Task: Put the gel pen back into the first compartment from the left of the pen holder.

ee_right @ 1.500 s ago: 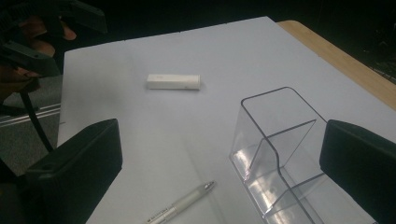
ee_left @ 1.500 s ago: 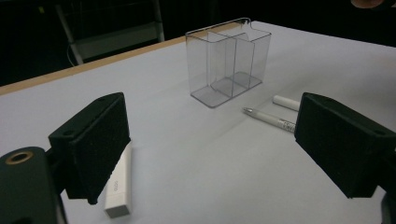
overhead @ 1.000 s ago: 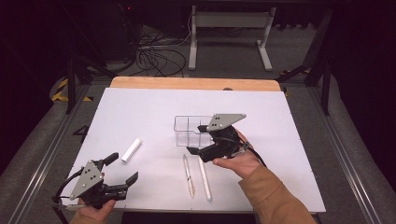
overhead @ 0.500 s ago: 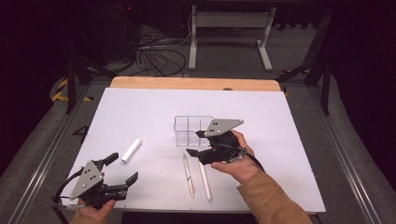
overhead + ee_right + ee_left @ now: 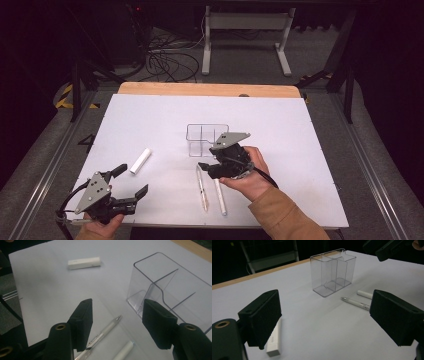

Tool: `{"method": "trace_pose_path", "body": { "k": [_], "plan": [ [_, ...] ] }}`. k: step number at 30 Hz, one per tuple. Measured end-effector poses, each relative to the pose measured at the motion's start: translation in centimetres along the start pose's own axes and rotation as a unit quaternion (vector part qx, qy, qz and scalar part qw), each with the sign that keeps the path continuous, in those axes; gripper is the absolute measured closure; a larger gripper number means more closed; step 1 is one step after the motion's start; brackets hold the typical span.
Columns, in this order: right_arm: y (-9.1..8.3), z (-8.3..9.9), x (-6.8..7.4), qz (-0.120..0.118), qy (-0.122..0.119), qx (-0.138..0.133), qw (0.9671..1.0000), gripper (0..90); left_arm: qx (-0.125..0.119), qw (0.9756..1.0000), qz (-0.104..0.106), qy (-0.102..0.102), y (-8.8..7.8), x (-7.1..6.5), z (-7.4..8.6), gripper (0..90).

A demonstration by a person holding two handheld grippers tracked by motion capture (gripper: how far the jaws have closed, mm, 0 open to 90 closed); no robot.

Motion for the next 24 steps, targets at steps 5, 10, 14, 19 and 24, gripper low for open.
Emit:
{"method": "trace_pose_path", "body": {
  "k": [5, 10, 14, 19, 24],
  "plan": [
    [0.9, 1.0, 0.6, -0.037, 0.042, 0.045, 0.9974, 43.5, 0.0, 1.0, -0.001, 0.001, 0.0, 0.0, 0.0, 10.9],
    [2.1, 2.1, 0.7, -0.056, 0.068, 0.082, 0.9927, 44.6, 0.0, 1.0, -0.002, 0.0, 0.0, 0.1, 0.0, 10.9],
    [2.8, 2.6, 0.6, -0.046, 0.066, 0.098, 0.9919, 45.8, 0.0, 1.0, -0.002, -0.001, 0.0, 0.1, 0.0, 10.9],
    [3.3, 2.9, 0.7, -0.035, 0.07, 0.105, 0.9914, 46.7, 0.0, 1.0, -0.002, -0.001, -0.1, 0.1, 0.0, 10.9],
    [3.5, 3.2, 0.9, -0.032, 0.085, 0.109, 0.9899, 50.3, -0.001, 1.0, -0.003, 0.001, -0.1, 0.1, 0.0, 10.9]
  ]
}}
Point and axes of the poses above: each handheld gripper's, and its own axes: y roughly forward along the jaws, z roughly out of its underside, x roughly to its left, the point moved 10 cm from there along y, roughly forward along the jaws, and after that the axes turned 1 degree about -z, right-handed, at the moved point
